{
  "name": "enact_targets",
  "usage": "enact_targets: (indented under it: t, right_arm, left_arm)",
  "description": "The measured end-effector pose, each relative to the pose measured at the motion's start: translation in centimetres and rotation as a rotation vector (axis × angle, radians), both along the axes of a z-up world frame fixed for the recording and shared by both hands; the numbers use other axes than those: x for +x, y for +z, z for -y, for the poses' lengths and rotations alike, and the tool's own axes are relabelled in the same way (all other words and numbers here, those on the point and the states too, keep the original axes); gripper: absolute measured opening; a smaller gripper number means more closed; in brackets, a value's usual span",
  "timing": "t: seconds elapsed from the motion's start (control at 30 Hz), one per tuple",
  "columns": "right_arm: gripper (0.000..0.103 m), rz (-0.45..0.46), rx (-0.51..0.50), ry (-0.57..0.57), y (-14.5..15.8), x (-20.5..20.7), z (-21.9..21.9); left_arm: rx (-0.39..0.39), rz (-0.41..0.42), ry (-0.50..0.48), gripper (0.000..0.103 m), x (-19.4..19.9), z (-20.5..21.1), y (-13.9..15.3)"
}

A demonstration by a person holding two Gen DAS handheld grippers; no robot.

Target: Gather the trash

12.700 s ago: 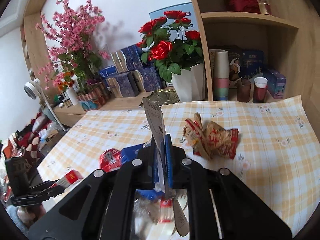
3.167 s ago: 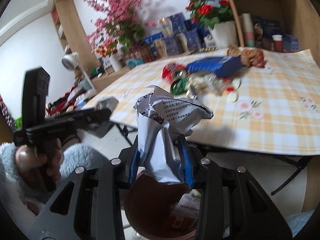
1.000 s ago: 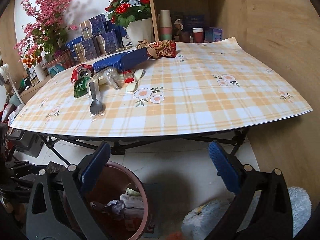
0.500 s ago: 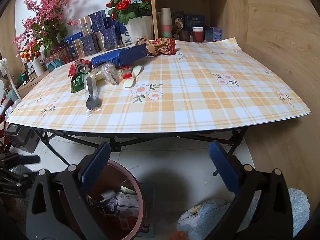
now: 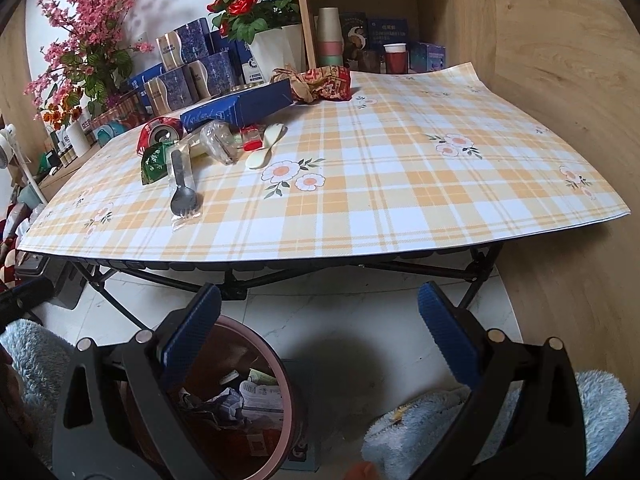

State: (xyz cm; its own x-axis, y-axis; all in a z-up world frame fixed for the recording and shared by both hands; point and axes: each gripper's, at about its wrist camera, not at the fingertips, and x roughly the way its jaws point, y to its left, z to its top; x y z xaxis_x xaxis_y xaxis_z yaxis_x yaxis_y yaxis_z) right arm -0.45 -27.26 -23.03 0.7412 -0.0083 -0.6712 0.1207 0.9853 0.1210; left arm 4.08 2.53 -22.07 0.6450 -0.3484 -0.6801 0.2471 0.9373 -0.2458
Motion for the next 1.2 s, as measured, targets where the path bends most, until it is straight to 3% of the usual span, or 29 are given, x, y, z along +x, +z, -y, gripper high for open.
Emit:
enact_targets:
  t: [0.3,0.4,0.73,0.87,1.2]
  right_arm:
    - [0.097,0.005,-0.045,0.013,0.3,0.2,-0.2]
    - [0.097,0.003,-0.069,0.019,0.3,0.2,-0.4]
    - [0.097,-0.022,-0.225,0.121,1.8,2.2,-1.7]
    - [0.097,-0.024,-0.296,0.187,3.6,5.4,-2.1]
    - [0.096,-0.016,-0.352,0.327,8.1,19.6,-5.8]
  left_arm:
    - [-0.082,0.037,0.108,0.081,0.0,-2.8,0.8]
    - [-0.101,0.084,0.139,0.081,-0.5,-3.6,1.5]
    - [-0.049,0.147,0.117,0.081,0.5,-4.2,3.4]
    - [-0.01,0.154,0.091,0.081,2.2,-4.3,4.0]
    - [-0.063,0.15,0.119,0.081,7.4,-5.7,4.6]
